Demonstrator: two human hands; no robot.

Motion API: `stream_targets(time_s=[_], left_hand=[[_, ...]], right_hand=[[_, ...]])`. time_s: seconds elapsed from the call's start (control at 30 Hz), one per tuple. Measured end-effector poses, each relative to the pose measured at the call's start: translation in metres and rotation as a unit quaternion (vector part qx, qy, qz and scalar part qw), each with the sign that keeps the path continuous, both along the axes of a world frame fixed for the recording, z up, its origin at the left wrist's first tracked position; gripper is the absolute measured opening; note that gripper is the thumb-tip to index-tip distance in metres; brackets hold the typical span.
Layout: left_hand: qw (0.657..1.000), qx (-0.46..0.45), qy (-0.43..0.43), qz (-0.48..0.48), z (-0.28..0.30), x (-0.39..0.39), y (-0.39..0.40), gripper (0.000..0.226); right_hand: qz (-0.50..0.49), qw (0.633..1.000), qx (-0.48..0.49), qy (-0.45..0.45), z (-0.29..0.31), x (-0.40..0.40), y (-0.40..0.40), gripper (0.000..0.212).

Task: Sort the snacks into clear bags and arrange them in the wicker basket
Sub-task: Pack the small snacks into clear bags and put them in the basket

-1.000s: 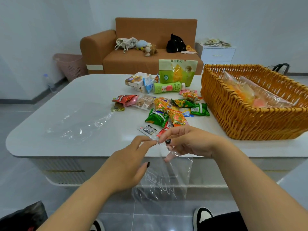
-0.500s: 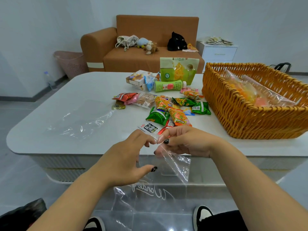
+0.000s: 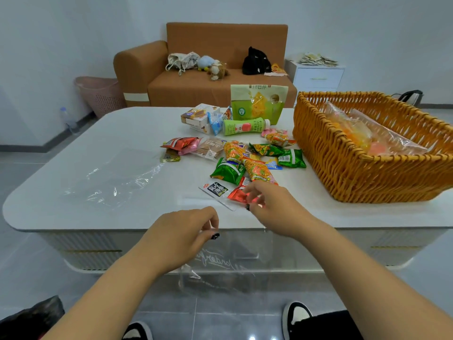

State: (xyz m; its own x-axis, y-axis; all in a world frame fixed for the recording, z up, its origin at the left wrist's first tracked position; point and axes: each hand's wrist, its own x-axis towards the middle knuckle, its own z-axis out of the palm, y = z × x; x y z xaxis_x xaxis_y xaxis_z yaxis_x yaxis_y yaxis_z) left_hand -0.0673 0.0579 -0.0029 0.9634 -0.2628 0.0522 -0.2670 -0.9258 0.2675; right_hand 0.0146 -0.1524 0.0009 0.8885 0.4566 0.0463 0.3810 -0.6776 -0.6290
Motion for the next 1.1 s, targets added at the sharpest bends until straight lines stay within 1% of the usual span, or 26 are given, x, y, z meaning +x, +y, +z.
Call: stream_targets(time_s=[0.07,0.1,0.13,0.23,0.3,0.37,0.4,0.47,0.5,0.57,0.6,0.63,0.67,0.7,0.77,0.83,0.87,0.9,0.93,1.0,1.03,1.07,1.1], left_hand=[[1.0,0.004,-0.02,0.021,0.0,0.001,0.001,0.016],[0.999,-0.001,-0.031,0.029,0.0,0.002,0.001,0.018],[0.998,-0.006,-0.041,0.037,0.0,0.003,0.002,0.018],[0.997,-0.021,-0.056,0.053,-0.001,0.006,0.003,0.019],[0.997,-0.024,-0.06,0.053,-0.001,0.009,0.004,0.021],[0.997,-0.013,-0.063,0.045,-0.002,0.01,0.004,0.022],[0.997,-0.012,-0.067,0.038,-0.003,0.011,0.003,0.022],[0.995,-0.03,-0.09,0.02,-0.005,0.011,0.003,0.023],[0.993,-0.046,-0.107,0.014,-0.005,0.011,0.003,0.024],[0.987,-0.075,-0.14,0.012,-0.005,0.009,0.003,0.028],[0.984,-0.083,-0.155,0.01,-0.005,0.009,0.004,0.028],[0.981,-0.088,-0.171,0.007,-0.005,0.009,0.006,0.027],[0.978,-0.091,-0.186,0.004,-0.006,0.009,0.007,0.027],[0.975,-0.095,-0.199,0.0,-0.006,0.009,0.009,0.027],[0.973,-0.095,-0.211,-0.007,-0.007,0.009,0.012,0.027],[0.974,-0.089,-0.207,-0.012,-0.009,0.008,0.014,0.027],[0.974,-0.087,-0.207,-0.017,-0.01,0.007,0.014,0.028],[0.974,-0.087,-0.207,-0.025,-0.011,0.007,0.014,0.031],[0.974,-0.089,-0.208,-0.033,-0.011,0.007,0.014,0.035],[0.972,-0.097,-0.211,-0.043,-0.012,0.006,0.012,0.036],[0.969,-0.102,-0.22,-0.045,-0.011,0.005,0.01,0.034],[0.965,-0.108,-0.234,-0.042,-0.009,0.005,0.009,0.035],[0.961,-0.117,-0.249,-0.035,-0.007,0.005,0.01,0.041]], right_hand=[[0.046,0.984,0.036,-0.167,-0.003,-0.009,0.005,0.028],[0.074,0.972,0.058,-0.216,-0.006,-0.014,0.008,0.027],[0.095,0.965,0.07,-0.233,-0.009,-0.019,0.011,0.028],[0.106,0.967,0.076,-0.219,-0.017,-0.027,0.016,0.033],[0.096,0.956,0.081,-0.265,-0.017,-0.029,0.018,0.029],[0.09,0.942,0.117,-0.302,-0.012,-0.028,0.02,0.028],[0.094,0.937,0.136,-0.308,-0.01,-0.028,0.02,0.028],[0.11,0.942,0.153,-0.276,-0.009,-0.029,0.021,0.029],[0.116,0.956,0.147,-0.227,-0.009,-0.03,0.022,0.029],[0.119,0.983,0.112,-0.079,-0.01,-0.031,0.023,0.031],[0.122,0.988,0.09,-0.006,-0.01,-0.029,0.023,0.033],[0.127,0.989,0.069,0.042,-0.012,-0.028,0.023,0.034],[0.136,0.988,0.046,0.055,-0.014,-0.027,0.022,0.034],[0.144,0.988,0.026,0.038,-0.015,-0.027,0.022,0.034],[0.133,0.989,0.011,-0.059,-0.016,-0.027,0.022,0.036],[0.111,0.979,0.03,-0.167,-0.015,-0.026,0.02,0.044],[0.109,0.973,0.034,-0.2,-0.014,-0.024,0.018,0.048],[0.115,0.971,0.029,-0.209,-0.013,-0.023,0.017,0.049],[0.126,0.973,0.019,-0.191,-0.013,-0.022,0.016,0.046],[0.15,0.982,-0.002,-0.118,-0.013,-0.024,0.017,0.03],[0.155,0.983,-0.013,-0.097,-0.013,-0.024,0.017,0.022],[0.147,0.984,-0.01,-0.097,-0.012,-0.024,0.017,0.018],[0.127,0.987,0.009,-0.1,-0.01,-0.022,0.016,0.016]])
